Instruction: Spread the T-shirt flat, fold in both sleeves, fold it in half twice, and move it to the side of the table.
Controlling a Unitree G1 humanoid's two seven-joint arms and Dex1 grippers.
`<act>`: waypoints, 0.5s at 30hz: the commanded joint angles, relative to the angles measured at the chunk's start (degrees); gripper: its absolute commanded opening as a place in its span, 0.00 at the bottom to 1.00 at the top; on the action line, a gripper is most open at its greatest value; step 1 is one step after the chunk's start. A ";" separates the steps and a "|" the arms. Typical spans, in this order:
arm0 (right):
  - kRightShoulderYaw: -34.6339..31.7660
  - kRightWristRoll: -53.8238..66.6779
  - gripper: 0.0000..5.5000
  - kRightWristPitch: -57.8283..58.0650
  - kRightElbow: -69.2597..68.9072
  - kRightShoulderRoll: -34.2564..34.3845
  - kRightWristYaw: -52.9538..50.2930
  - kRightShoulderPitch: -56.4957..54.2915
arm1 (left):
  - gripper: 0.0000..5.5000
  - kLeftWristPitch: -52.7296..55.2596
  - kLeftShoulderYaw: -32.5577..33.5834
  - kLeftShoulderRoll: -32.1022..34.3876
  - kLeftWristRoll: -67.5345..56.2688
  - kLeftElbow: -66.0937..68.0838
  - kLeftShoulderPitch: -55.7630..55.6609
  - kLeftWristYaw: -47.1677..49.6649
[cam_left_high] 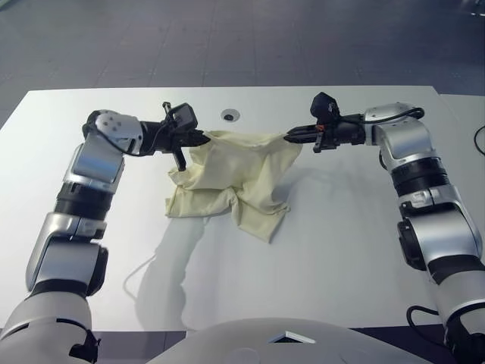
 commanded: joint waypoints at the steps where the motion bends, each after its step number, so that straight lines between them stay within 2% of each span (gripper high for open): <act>1: -1.76 -4.44 0.00 -8.97 16.26 4.07 -12.72 -10.76 | 0.00 -4.72 -1.28 -7.82 6.52 23.26 -15.43 10.20; 8: -0.65 -12.73 0.00 -16.92 26.21 5.54 -33.30 -17.96 | 0.00 -8.86 -0.01 -13.49 12.07 41.23 -27.94 27.65; 15: -0.14 -20.31 0.00 -19.72 28.76 5.46 -50.07 -22.65 | 0.00 -9.43 4.74 -15.07 12.42 45.54 -33.63 40.44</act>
